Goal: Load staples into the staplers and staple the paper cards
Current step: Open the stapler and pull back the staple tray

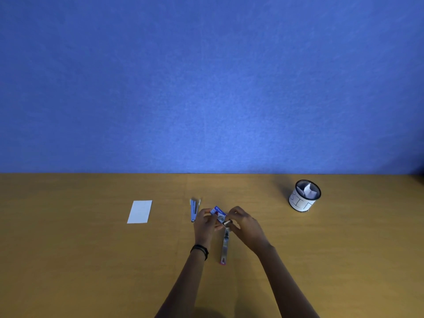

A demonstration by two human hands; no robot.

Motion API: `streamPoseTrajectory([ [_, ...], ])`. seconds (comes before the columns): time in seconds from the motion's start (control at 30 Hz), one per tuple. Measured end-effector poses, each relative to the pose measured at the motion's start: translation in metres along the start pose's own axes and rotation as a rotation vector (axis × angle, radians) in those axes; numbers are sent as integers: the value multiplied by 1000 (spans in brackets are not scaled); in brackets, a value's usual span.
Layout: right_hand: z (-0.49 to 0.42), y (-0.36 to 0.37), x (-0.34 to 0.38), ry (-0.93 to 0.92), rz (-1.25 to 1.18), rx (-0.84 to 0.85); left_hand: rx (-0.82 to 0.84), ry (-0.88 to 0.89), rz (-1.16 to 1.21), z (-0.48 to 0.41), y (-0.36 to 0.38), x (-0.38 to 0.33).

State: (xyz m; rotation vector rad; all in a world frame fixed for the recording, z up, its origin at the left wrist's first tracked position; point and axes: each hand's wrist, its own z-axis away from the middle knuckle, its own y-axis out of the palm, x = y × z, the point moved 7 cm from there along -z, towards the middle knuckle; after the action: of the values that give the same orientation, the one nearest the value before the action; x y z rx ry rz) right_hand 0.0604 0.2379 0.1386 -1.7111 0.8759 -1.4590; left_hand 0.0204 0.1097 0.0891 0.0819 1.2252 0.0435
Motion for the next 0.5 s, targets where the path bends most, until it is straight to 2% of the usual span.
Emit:
streamPoseTrajectory([
  [0.1,2,-4,6,-63,57,-61,3,-12,11,0,0,3],
  [0.23,3,-3,12,-126,100,-48,-2,-35,34,0,0,4],
  [0.5,1,3,4,-65,68,39,-5,-61,49,0,-1,9],
])
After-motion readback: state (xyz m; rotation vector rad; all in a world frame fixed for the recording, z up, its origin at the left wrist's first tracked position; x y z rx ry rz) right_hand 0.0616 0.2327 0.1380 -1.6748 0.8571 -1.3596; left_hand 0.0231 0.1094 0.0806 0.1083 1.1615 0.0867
